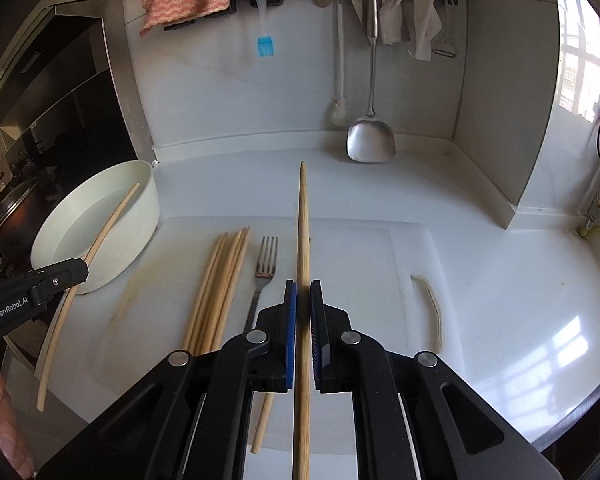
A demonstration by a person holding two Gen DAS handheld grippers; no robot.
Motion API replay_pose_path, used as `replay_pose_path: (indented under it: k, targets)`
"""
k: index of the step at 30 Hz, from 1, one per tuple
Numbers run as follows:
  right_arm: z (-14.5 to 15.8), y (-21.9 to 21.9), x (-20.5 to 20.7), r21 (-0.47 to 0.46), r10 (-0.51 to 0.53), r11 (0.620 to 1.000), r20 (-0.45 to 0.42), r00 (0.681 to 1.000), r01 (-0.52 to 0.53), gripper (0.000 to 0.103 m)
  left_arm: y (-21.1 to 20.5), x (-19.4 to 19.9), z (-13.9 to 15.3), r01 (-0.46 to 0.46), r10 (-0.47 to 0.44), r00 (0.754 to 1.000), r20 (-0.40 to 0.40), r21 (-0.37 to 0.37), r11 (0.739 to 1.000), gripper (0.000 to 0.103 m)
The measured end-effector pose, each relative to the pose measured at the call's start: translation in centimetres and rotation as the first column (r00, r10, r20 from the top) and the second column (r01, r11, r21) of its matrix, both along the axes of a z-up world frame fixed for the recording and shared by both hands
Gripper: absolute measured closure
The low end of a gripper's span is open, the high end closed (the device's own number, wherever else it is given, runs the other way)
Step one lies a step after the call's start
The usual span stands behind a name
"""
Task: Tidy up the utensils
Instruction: 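Lift the chopstick with the right tool and carry it over the bowl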
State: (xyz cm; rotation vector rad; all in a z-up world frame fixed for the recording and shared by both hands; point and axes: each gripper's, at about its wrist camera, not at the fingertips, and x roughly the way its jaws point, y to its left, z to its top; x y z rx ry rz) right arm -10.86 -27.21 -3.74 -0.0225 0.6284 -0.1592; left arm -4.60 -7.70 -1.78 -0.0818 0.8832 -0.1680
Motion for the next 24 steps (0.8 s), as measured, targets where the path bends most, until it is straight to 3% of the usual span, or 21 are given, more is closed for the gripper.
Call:
replay_pose_path:
  k: [8, 13, 24]
  targets:
    - [3.8, 6.8, 1.9, 0.014, 0.145, 0.989, 0.001, 0.989, -0.145, 0.096, 7.0, -0.6, 3.8, -0.110, 0.110, 0.994, 0.003, -0.002, 0.994, 0.096]
    - [4.2, 12.1, 5.4, 0.047, 0.200, 0.979, 0.003, 0.980, -0.200, 0.096, 12.8, 1.1, 4.7, -0.158, 0.158, 0.987, 0.016, 0.002, 0.987, 0.096]
    - [2.1, 23.0, 15.2, 0.137, 0.163, 0.978, -0.041, 0.986, -0.156, 0.096, 22.0, 10.8, 2.7, -0.064, 0.063, 0.998, -0.027, -0.024, 0.998, 0.096]
